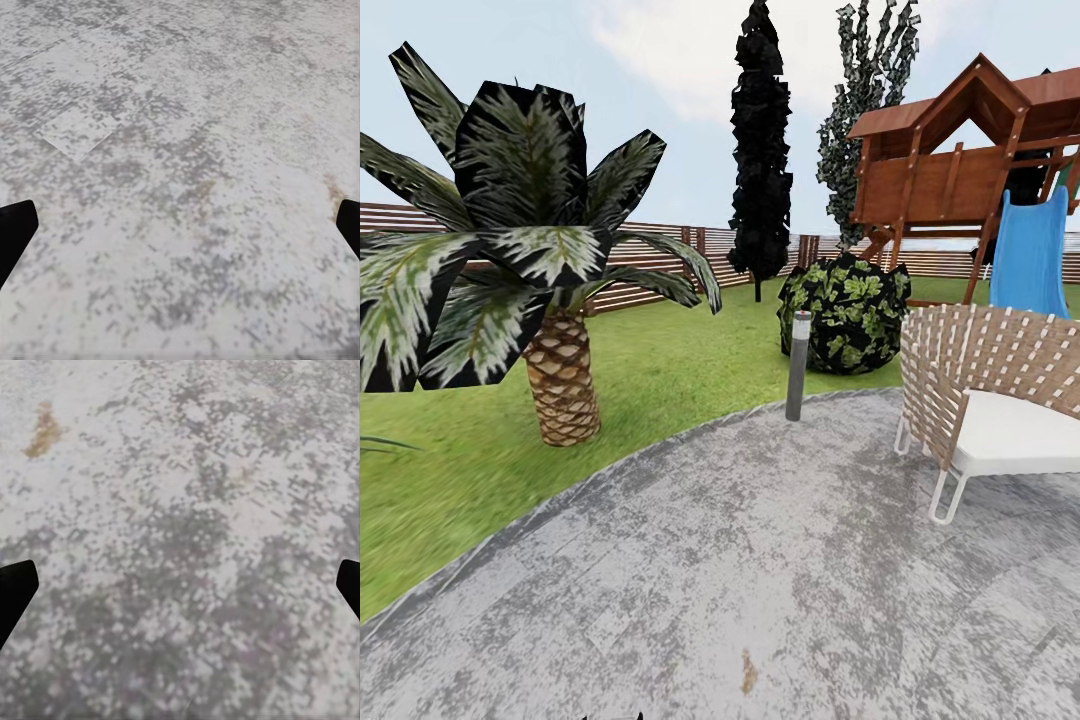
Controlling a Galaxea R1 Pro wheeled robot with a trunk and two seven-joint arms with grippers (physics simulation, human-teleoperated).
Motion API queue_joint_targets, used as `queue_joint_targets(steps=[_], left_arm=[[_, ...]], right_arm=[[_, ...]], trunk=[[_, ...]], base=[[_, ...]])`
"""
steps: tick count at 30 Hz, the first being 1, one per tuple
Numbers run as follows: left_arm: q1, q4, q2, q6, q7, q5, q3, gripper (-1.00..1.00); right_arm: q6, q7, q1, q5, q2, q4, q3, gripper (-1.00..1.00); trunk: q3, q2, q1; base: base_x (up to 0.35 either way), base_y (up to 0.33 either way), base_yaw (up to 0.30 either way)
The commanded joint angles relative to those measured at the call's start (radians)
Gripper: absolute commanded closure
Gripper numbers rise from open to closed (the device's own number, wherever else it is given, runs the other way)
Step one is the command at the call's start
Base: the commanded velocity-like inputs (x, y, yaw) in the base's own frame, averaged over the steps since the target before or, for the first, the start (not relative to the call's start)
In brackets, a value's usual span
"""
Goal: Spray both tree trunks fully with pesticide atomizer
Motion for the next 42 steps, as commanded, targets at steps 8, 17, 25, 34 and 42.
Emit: queue_joint_targets(steps=[8,17,25,34,42], left_arm=[[-0.001,0.001,0.0,-0.003,0.0,0.003,0.0,-1.0],[-0.001,0.001,0.0,-0.003,0.0,0.004,0.0,-1.0],[-0.001,0.001,0.0,-0.003,0.0,0.004,0.0,-1.0],[-0.001,0.001,0.0,-0.003,0.0,0.004,0.0,-1.0],[-0.001,0.001,0.0,-0.003,0.0,0.004,0.0,-1.0]], right_arm=[[-0.003,0.001,0.0,-0.001,0.0,0.002,-0.001,-1.0],[-0.003,-0.004,0.0,-0.004,0.0,0.001,-0.004,-1.0],[-0.004,-0.005,0.0,-0.004,0.0,0.001,-0.005,-1.0],[-0.004,-0.005,0.0,-0.004,0.0,0.002,-0.006,-1.0],[-0.003,-0.005,0.0,-0.005,0.0,0.002,-0.006,-1.0]], trunk=[[-0.001,0.0,0.0],[-0.001,0.0,0.0],[0.0,0.0,0.0],[0.003,0.0,0.0],[0.007,0.0,0.0]], base=[[0.0,0.0,0.0],[-0.032,0.027,0.0],[-0.221,0.18,-0.055],[-0.254,0.206,-0.24],[-0.258,0.207,-0.255]])
